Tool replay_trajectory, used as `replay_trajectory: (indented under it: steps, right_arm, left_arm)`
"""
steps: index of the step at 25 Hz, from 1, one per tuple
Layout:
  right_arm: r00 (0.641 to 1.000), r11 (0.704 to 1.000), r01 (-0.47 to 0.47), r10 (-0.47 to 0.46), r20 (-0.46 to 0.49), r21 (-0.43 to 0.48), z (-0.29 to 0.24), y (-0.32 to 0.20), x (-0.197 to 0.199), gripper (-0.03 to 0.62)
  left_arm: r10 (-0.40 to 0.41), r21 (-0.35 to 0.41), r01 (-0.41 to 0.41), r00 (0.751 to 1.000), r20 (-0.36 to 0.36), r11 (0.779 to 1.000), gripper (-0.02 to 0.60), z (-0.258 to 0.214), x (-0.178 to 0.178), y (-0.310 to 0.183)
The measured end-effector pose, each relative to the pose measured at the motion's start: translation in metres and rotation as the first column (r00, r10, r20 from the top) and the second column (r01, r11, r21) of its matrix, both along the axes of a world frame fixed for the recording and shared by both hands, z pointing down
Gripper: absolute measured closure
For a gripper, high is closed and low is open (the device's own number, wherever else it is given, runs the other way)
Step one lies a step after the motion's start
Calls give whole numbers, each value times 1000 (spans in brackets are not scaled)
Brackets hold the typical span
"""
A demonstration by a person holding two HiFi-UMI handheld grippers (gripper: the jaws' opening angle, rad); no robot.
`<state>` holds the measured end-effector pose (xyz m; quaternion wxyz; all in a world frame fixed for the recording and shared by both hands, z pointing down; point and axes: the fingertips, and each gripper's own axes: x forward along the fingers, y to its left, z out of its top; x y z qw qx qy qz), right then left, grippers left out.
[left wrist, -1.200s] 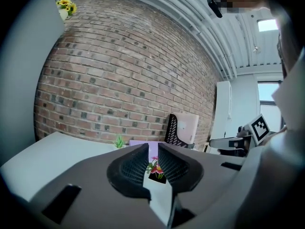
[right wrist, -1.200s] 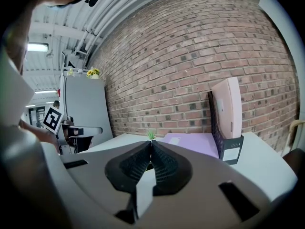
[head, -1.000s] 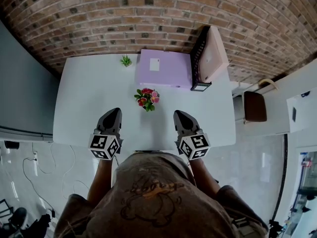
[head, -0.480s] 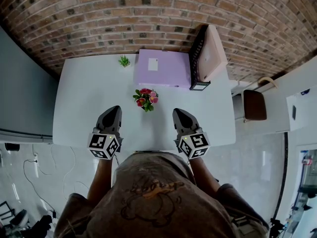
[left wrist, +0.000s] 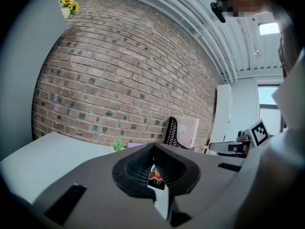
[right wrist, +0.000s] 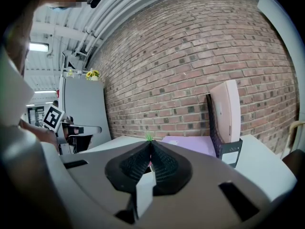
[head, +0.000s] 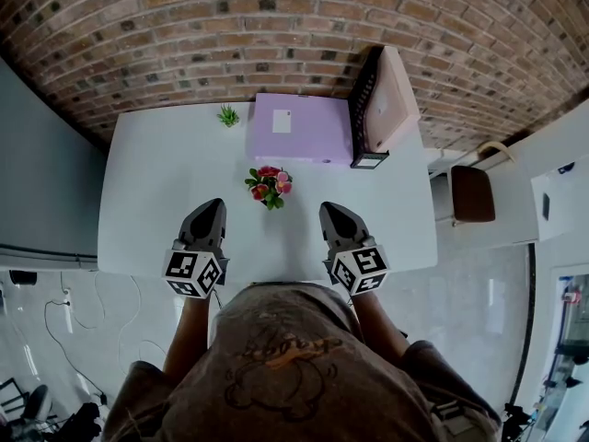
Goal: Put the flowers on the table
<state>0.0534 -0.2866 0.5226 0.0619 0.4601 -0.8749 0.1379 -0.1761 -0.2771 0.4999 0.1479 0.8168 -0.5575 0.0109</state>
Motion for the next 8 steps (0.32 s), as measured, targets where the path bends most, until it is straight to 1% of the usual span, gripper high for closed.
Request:
replay_trajectory:
  steps: [8]
  right_arm:
    - [1000, 1000, 1, -1, -7, 2, 1, -3, 3, 592]
  left_arm:
    - [7, -5, -7, 1000, -14, 1000, 560, 4, 4, -4]
